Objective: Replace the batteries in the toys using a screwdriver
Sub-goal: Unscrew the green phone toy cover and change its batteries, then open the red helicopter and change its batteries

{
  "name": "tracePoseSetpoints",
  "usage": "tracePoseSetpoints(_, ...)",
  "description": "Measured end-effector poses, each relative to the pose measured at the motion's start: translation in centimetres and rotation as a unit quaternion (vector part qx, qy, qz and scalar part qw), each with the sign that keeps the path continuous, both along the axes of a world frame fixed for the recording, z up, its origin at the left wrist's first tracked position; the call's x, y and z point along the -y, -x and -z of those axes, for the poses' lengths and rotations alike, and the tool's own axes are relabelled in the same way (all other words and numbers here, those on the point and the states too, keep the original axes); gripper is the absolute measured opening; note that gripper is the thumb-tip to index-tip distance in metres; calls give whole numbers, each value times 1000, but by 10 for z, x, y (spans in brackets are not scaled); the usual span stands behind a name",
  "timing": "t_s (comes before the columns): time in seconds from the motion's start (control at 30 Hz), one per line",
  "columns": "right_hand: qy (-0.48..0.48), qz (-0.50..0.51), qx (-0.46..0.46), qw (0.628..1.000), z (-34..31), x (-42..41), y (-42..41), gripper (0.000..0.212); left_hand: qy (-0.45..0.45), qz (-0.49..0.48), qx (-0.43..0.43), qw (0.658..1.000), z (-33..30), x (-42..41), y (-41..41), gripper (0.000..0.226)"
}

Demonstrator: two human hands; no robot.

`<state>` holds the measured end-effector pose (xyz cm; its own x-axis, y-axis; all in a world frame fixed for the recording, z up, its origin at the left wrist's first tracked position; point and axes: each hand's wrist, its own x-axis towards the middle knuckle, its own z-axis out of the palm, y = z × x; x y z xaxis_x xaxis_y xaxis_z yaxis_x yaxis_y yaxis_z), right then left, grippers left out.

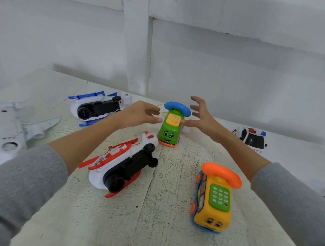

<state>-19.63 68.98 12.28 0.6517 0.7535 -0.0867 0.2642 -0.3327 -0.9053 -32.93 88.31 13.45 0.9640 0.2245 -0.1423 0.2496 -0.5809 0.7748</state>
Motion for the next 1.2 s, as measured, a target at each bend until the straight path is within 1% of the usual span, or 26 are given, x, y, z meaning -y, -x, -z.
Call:
tracePoseSetpoints(0.07, -27, 3, 62, 998, -10, 1, 8, 81, -3, -12, 13, 1000, -10, -2, 13, 51)
tracePoseSetpoints(0.13, -44, -16, 112, 993, -20, 1, 22, 75, 2, -33, 26, 999, -19, -5, 30, 48)
tracePoseSetpoints(0.27, -25, -109, 177, 978, -26, -2, 57, 69, 28, -69, 46, 996, -25, -8, 72, 41)
tracePoseSetpoints(0.43, 21, -238, 278, 930, -23, -10, 97, 64, 42, -96, 39, 994, -21, 1, 126, 42)
tracePoseSetpoints(0.53, 23, -280, 305, 910, -20, -14, 113, 61, 17, -96, 22, 995, -16, 12, 152, 44)
tracePoseSetpoints(0.63, 19, -304, 313, 900, -16, -20, 125, 58, 0, -93, -28, 995, -8, 21, 170, 54)
tracePoseSetpoints(0.7, 24, -313, 310, 897, -11, -23, 131, 57, -31, -89, -53, 994, 0, 28, 179, 63)
tracePoseSetpoints(0.8, 20, -307, 307, 900, -6, -26, 137, 55, -75, -110, -43, 990, 15, 39, 185, 74)
tracePoseSetpoints(0.97, 17, -279, 305, 910, -4, -30, 143, 49, -22, -181, -5, 983, 29, 50, 186, 83)
tracePoseSetpoints(1.07, 5, -269, 305, 914, -3, -29, 144, 45, 16, -213, 30, 976, 27, 45, 188, 82)
tracePoseSetpoints(1.2, -43, -225, 269, 936, -14, -26, 146, 41, 81, -237, 109, 962, 7, 35, 189, 74)
